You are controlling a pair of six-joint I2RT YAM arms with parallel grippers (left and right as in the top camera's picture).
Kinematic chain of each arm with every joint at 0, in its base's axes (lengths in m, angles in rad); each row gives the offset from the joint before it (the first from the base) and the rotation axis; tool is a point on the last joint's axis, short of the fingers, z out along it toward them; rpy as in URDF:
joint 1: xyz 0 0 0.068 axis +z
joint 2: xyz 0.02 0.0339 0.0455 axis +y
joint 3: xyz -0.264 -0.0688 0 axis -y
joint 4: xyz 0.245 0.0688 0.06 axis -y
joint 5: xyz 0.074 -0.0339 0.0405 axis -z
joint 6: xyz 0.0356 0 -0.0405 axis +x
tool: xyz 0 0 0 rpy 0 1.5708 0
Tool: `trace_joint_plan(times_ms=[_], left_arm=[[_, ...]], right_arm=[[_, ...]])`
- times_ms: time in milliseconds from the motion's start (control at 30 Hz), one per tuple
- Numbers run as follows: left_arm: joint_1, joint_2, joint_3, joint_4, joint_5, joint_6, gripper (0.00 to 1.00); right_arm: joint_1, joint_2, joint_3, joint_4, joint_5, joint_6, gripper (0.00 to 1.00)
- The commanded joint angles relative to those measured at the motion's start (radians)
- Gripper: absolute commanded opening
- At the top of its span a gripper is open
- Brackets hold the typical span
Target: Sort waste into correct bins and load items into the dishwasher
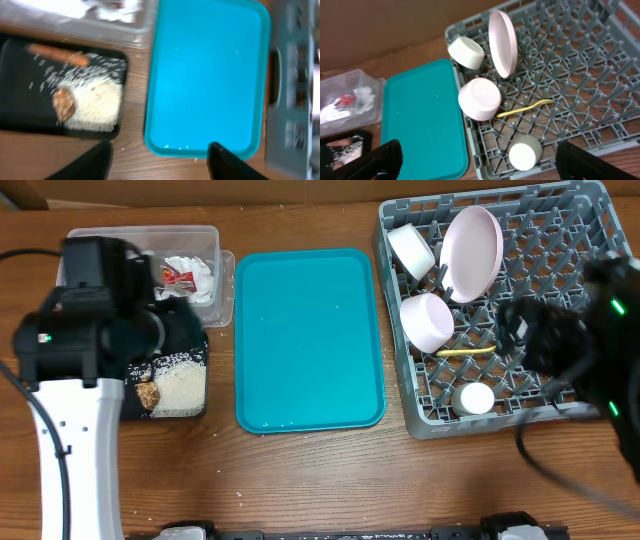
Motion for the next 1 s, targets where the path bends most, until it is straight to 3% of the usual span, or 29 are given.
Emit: trace_joint_plan(times_ms=[0, 200, 500, 700, 967], left_arm=[[-0.062, -0.004, 0.015, 0.027, -0.018, 0.059, 1.0], [-0.078, 0.01, 0.015, 0.032, -0.018, 0.059, 1.0], [-0.079, 0.012, 0.015, 0.032, -0.018, 0.059, 1.0], [-0.079, 0.012, 0.015, 0.032, -0.018, 0.059, 1.0], [-0.079, 0.012, 0.015, 0.032, -0.018, 0.059, 1.0]], right_arm=[[0.004, -0.101, 0.024, -0.034, -0.01, -0.015, 1.0], [0.004, -0.24, 0.024, -0.087, -0.011, -0.014, 1.0], [0.004, -0.245, 0.019, -0.115, -0.018, -0.007, 1.0], [0.004, -0.245, 0.019, -0.231, -0.006, -0.008, 1.0], [-0.01, -0.261, -0.081, -0.039, 0.019, -0.165, 1.0]])
